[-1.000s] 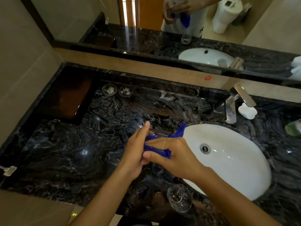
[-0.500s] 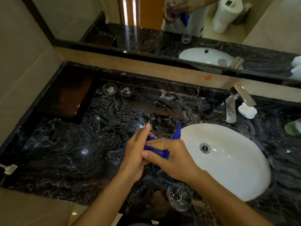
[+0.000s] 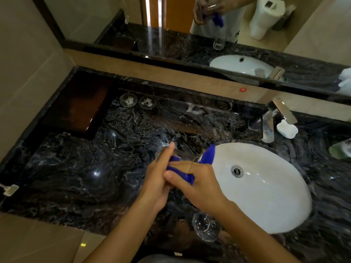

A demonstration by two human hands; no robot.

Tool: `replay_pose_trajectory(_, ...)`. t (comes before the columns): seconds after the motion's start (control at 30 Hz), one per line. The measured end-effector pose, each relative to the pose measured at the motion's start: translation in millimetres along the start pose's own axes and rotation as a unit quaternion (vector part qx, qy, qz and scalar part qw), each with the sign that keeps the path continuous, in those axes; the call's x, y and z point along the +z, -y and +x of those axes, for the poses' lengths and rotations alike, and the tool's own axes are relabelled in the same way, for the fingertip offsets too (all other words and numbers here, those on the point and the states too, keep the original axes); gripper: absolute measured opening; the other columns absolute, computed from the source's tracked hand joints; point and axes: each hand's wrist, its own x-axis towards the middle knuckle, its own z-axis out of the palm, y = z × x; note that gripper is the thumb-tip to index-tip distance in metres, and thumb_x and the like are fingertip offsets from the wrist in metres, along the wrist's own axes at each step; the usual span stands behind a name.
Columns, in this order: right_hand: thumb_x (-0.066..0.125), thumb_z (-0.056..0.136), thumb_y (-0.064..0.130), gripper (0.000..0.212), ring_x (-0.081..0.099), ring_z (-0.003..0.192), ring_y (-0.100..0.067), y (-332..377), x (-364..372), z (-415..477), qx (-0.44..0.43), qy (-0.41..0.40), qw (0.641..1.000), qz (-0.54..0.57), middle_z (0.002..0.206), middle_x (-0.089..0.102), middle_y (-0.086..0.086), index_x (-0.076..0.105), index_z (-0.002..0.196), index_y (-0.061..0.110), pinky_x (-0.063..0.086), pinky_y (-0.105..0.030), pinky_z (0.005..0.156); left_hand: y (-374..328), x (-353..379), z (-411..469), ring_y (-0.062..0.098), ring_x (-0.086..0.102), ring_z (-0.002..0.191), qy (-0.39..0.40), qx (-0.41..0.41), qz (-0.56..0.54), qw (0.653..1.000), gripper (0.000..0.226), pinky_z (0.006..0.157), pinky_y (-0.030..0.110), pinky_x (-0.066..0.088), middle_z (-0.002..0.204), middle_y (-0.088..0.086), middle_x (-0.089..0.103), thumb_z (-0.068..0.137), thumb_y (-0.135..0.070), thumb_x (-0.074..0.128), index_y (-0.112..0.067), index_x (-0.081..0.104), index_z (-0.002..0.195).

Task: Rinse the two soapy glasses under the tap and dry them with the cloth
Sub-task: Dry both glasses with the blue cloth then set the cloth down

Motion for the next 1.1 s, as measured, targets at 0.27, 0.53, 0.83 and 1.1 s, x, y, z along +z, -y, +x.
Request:
replay_pose_trajectory(0.27,0.079,0.082,0.049,0.065,0.063,0.119,-0.04,12.8,-0.4,-2.2,0.366,-0.024,0.766,0.528,0.128,0.066,-0.029,0.07,0.122,-0.002,0.046,-0.05,0.112,16.3,-21.2,1.4,0.02,0.066,0.092,0.053,0.255,0.092,0.961,0.062,0.082,0.034,0.054,0.101,0.007,0.071,0.075,-0.057,0.078,-0.013,0.068,0.118)
replay_pose_trajectory(0.53,0.071,0.096,0.033,0.025,0.069,0.111,-0.004,-1.7,-17.9,-4.6,-0.091,0.082,0.981,-0.152,0.115,0.077,0.006,0.079,0.112,0.016,0.055,-0.026,0.094,-14.7,-3.5,-3.0,0.024,0.071,0.078,0.031,0.04,0.156,0.986,0.062,0.066,0.033,0.056,0.099,0.021,0.075,0.087,-0.064,0.061,-0.006,0.07,0.108)
replay_pose_trajectory(0.83,0.07,0.089,0.04,0.043,0.072,0.096,-0.033,12.1,-3.0,-4.2,0.324,-0.07,0.845,0.42,0.105,0.075,-0.024,0.077,0.107,0.002,0.057,-0.045,0.091,6.9,-14.6,2.9,0.014,0.068,0.096,0.034,0.307,0.21,0.928,0.039,0.081,0.025,0.052,0.103,-0.006,0.073,0.09,-0.056,0.057,-0.026,0.071,0.111)
replay_pose_trajectory(1.1,0.079,0.086,0.023,0.025,0.074,0.099,-0.005,6.2,-8.7,-5.3,0.026,-0.009,0.998,0.063,0.106,0.079,0.004,0.079,0.109,0.012,0.056,-0.021,0.087,5.8,5.2,-3.4,0.029,0.065,0.077,-0.011,0.097,-0.001,0.995,0.068,0.072,0.037,0.056,0.085,0.019,0.064,0.073,-0.062,0.079,0.003,0.065,0.088)
